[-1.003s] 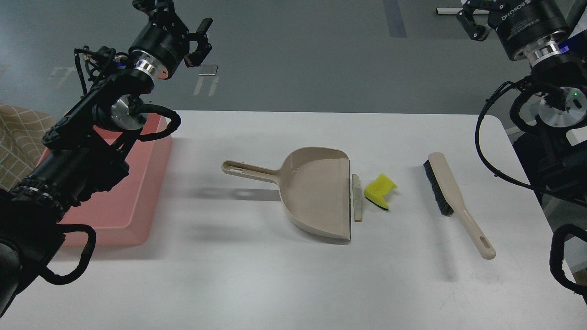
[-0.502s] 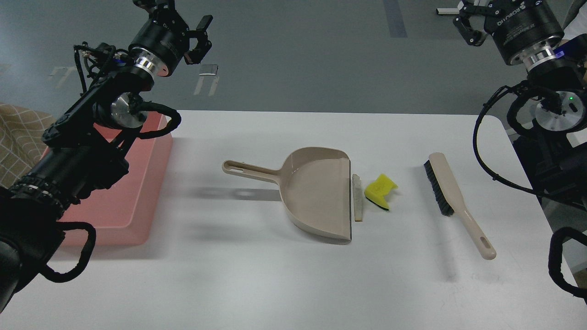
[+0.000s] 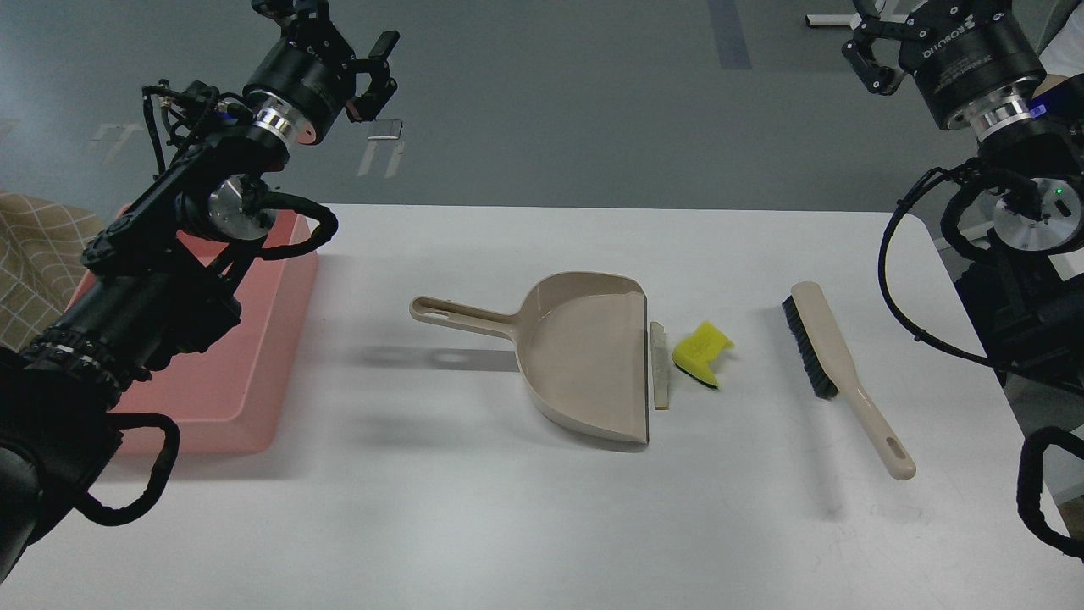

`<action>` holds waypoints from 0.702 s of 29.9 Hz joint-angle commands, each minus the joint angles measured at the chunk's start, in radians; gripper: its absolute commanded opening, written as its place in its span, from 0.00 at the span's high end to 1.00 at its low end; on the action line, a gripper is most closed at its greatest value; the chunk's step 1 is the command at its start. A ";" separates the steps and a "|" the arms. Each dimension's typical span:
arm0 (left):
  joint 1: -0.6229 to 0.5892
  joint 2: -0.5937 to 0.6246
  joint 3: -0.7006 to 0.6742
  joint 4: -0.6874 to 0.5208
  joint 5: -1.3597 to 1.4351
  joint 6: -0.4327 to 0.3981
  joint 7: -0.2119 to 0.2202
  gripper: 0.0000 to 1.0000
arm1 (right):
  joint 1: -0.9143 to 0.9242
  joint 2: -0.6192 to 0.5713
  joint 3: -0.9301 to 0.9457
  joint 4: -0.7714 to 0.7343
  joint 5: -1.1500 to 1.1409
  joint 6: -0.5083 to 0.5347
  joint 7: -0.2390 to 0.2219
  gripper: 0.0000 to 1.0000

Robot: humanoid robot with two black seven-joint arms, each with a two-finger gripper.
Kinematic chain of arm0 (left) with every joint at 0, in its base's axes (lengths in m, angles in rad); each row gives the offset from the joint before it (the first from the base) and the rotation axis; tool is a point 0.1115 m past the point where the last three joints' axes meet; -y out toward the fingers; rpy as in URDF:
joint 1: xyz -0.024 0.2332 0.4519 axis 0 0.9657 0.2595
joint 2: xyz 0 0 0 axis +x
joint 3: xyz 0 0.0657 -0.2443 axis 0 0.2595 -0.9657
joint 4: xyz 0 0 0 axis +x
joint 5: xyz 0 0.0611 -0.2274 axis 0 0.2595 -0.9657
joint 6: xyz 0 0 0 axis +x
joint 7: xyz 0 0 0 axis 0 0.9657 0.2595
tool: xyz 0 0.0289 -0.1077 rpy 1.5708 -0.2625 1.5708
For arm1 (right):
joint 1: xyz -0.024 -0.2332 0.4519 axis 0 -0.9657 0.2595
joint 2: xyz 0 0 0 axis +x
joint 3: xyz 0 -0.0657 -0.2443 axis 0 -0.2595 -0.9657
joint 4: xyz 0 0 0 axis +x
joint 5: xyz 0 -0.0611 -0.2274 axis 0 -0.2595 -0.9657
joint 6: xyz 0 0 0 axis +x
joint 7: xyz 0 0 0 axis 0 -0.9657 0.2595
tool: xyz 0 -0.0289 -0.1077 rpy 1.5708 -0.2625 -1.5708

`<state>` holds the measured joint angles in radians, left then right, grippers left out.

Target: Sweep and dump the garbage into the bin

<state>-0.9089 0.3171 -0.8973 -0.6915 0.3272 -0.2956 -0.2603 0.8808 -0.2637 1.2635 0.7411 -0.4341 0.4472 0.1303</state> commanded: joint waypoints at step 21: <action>0.248 0.212 -0.002 -0.466 -0.016 0.104 0.006 0.02 | -0.062 -0.077 0.002 0.043 0.003 0.005 0.014 0.00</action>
<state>-0.7266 0.4786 -0.8975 -1.0774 0.3130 -0.2002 -0.2539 0.8339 -0.3220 1.2644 0.7770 -0.4313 0.4516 0.1325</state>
